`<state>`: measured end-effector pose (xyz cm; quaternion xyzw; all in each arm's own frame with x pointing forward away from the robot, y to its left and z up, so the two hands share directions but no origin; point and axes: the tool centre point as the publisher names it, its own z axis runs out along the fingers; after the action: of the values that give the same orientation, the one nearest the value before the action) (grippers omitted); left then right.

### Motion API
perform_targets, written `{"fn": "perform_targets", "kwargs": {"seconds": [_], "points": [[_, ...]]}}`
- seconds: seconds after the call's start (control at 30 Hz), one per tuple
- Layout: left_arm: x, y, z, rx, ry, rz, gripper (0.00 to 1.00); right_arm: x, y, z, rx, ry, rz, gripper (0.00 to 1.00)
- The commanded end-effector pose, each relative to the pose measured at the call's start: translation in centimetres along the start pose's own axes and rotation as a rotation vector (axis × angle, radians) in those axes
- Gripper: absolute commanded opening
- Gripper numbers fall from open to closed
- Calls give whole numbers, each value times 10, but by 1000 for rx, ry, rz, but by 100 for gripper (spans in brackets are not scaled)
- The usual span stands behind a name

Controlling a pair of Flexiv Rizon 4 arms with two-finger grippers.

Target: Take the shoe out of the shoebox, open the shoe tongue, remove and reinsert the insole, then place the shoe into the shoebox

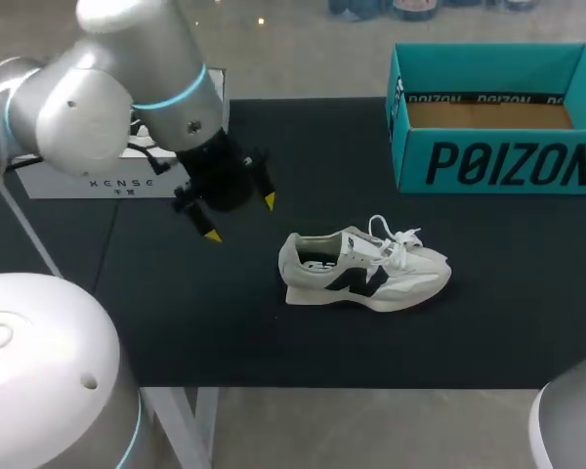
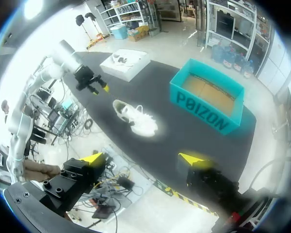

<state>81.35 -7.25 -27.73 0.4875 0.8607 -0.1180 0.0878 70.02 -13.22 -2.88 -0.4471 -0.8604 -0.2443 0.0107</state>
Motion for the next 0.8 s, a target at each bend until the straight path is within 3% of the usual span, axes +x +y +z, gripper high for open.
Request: {"fn": "perform_targets", "kwargs": {"seconds": [0.03, 0.17, 0.2, 0.8], "points": [[36, 3, -9, 37, -169, -100, 100, -1, 3, -1, 7, 2, 1, 100], [48, 6, -16, 73, -186, -204, 100, -1, 3, -1, 7, 2, 1, 100], [50, 8, -15, 39, -85, -226, 100, -1, 3, -1, 7, 2, 1, 100], [50, 9, -14, 33, -93, -188, 100, -1, 3, -1, 7, 2, 1, 100]]}}
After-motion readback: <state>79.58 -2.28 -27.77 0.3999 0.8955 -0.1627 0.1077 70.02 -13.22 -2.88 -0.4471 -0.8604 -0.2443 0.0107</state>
